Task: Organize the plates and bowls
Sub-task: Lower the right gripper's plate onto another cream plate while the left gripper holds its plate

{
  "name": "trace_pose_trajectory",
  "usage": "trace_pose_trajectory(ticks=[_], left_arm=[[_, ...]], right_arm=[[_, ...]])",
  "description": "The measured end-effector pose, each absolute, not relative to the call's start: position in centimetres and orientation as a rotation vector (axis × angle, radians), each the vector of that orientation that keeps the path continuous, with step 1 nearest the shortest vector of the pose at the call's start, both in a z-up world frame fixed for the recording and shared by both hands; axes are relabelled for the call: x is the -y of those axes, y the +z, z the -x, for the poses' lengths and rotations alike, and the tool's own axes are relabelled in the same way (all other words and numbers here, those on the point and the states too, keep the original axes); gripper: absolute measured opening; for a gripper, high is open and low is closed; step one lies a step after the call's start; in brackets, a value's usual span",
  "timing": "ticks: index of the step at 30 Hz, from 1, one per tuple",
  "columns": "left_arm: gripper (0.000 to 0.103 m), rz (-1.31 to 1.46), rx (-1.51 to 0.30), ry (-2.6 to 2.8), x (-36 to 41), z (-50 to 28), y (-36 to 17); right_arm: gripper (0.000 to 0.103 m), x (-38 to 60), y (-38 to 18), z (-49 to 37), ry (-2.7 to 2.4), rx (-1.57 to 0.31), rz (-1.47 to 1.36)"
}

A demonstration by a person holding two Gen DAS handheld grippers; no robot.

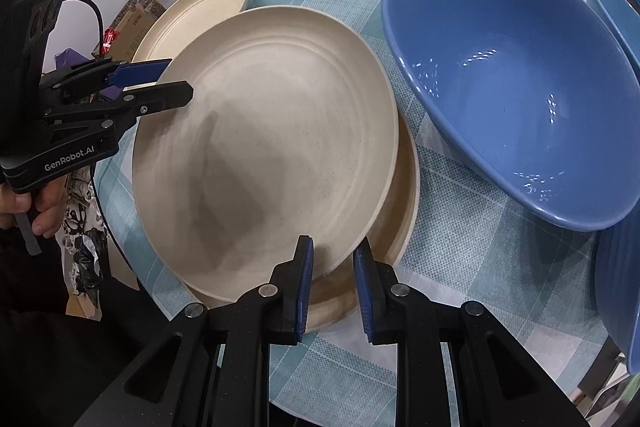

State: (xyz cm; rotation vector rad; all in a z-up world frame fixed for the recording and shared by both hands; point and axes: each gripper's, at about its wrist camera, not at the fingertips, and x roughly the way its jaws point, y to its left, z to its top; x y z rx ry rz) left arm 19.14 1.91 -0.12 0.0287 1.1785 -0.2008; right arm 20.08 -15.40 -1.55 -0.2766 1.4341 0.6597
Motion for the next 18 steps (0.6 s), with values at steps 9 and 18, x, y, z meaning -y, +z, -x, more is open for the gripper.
trace_pose_trajectory(ticks=[9, 18], left_arm=[[0.039, -0.058, -1.19, -0.22, -0.9, -19.2, -0.4], [0.039, -0.065, -1.202, -0.228, -0.7, -19.0, -0.5]], right_arm=[[0.021, 15.8, -1.5, -19.7, 0.65, -1.452, 0.286], [0.021, 15.6, -1.2, -19.1, 0.652, -1.469, 0.299]])
